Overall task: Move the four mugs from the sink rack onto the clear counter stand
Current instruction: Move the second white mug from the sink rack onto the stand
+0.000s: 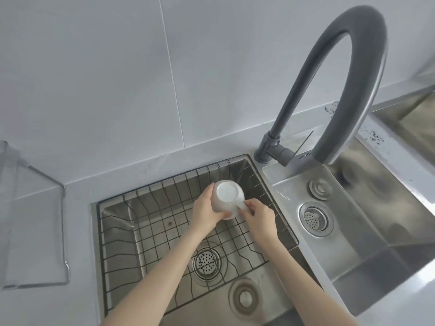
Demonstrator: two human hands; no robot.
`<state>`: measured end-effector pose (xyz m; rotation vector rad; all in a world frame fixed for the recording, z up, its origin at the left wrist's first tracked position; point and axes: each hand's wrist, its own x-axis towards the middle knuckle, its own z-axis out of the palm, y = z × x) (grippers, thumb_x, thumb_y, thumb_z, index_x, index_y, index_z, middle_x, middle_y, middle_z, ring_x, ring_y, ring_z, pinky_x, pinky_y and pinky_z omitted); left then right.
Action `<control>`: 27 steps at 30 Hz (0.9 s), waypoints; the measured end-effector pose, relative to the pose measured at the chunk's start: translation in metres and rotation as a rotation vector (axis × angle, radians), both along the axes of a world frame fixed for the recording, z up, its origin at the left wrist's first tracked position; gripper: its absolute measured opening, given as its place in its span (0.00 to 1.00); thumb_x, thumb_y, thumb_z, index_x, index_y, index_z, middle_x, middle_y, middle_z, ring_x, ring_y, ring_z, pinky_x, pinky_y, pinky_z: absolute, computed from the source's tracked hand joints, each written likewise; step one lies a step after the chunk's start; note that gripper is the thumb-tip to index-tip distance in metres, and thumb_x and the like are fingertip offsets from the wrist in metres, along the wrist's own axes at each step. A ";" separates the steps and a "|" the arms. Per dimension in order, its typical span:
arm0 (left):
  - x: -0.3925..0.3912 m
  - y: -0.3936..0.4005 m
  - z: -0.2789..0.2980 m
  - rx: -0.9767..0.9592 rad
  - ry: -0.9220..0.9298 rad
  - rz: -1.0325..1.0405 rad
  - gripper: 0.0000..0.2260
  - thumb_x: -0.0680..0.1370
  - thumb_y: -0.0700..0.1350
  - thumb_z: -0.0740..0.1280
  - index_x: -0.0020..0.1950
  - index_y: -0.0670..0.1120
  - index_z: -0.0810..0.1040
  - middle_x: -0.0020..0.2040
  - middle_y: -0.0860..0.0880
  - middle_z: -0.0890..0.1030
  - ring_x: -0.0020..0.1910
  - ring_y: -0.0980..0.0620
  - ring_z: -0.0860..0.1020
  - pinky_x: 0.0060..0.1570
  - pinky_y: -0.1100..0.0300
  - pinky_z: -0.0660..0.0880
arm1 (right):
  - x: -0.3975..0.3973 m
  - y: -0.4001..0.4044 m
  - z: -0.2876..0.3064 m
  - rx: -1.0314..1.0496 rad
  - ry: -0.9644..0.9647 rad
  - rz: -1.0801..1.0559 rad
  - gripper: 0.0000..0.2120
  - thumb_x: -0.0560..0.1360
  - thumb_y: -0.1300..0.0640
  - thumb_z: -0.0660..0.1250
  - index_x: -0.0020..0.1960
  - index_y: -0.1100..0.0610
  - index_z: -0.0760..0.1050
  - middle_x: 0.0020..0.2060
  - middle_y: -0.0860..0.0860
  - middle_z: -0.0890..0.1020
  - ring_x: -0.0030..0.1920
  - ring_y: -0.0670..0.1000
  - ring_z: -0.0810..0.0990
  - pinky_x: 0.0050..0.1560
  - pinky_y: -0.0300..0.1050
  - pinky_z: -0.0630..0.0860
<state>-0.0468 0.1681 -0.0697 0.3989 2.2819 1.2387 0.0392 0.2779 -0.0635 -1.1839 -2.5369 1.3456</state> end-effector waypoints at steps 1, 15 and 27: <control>0.000 -0.001 0.001 0.004 0.008 0.003 0.38 0.60 0.41 0.77 0.67 0.46 0.67 0.64 0.49 0.75 0.64 0.49 0.71 0.58 0.62 0.66 | 0.000 0.001 0.002 0.001 0.010 0.004 0.11 0.74 0.55 0.65 0.52 0.60 0.77 0.42 0.55 0.84 0.41 0.53 0.78 0.40 0.41 0.69; 0.019 -0.127 0.169 -0.026 0.465 0.420 0.42 0.58 0.55 0.77 0.69 0.50 0.66 0.56 0.48 0.82 0.55 0.46 0.78 0.48 0.59 0.70 | -0.031 -0.085 0.166 -0.057 0.399 0.413 0.03 0.70 0.54 0.70 0.44 0.50 0.80 0.38 0.46 0.84 0.42 0.44 0.83 0.45 0.35 0.78; 0.032 -0.362 0.243 0.110 0.585 0.759 0.32 0.59 0.46 0.78 0.60 0.52 0.71 0.52 0.61 0.75 0.55 0.55 0.74 0.50 0.67 0.68 | -0.091 -0.298 0.252 -0.221 0.480 0.865 0.06 0.68 0.60 0.71 0.45 0.56 0.81 0.31 0.45 0.83 0.32 0.45 0.79 0.37 0.37 0.76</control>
